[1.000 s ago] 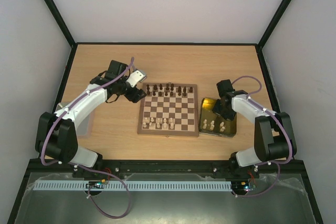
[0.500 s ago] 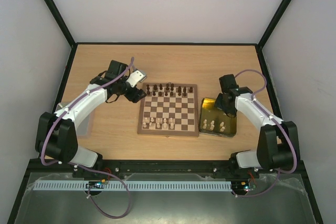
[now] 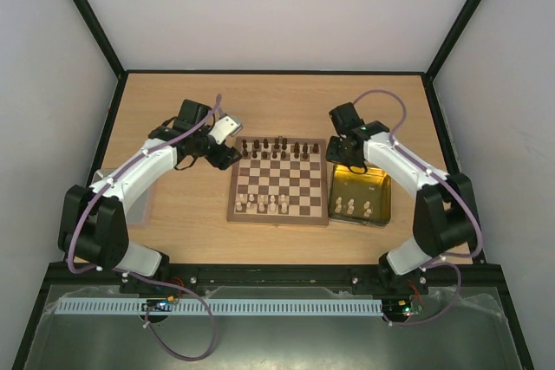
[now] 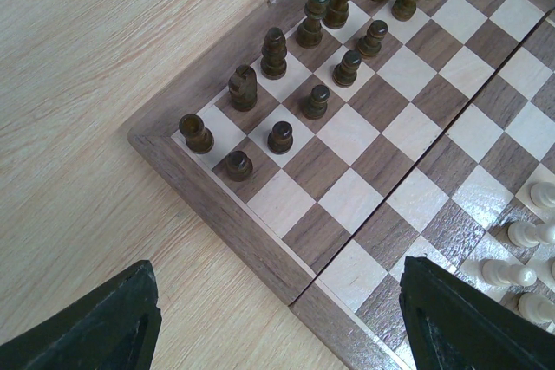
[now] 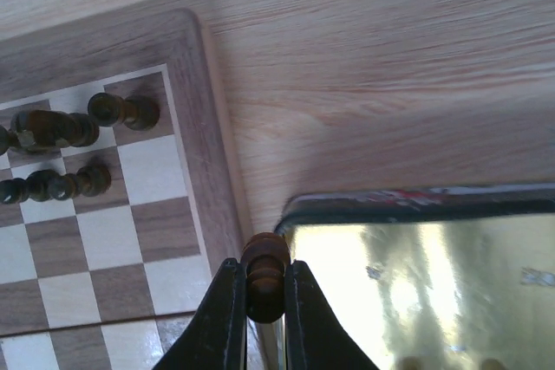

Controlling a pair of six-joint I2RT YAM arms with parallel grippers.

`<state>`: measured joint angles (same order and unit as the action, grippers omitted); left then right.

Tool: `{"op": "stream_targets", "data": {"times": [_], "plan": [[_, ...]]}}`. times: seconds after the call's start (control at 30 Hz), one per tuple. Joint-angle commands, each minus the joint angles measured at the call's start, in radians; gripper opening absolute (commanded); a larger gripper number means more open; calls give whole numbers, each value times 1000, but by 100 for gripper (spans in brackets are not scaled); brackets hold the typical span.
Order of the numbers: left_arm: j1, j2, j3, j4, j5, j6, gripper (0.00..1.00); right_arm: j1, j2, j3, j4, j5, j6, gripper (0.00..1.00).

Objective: Set up the chess pieces on the board
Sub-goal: Place the chess piece on the chessboard.

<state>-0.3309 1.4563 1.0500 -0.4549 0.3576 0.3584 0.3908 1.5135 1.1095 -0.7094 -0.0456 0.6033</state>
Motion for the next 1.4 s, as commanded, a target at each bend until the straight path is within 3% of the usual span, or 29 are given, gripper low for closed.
{"op": "stream_targets", "data": {"times": [0.0, 0.57, 1.37], "plan": [[-2, -7, 1, -4, -2, 1, 77, 26, 99, 61, 12, -3, 9, 2], [-2, -7, -1, -5, -1, 4, 76, 91, 300, 243, 12, -27, 23, 2], [-2, 0, -2, -1, 0, 4, 77, 102, 383, 271, 12, -31, 26, 2]]}}
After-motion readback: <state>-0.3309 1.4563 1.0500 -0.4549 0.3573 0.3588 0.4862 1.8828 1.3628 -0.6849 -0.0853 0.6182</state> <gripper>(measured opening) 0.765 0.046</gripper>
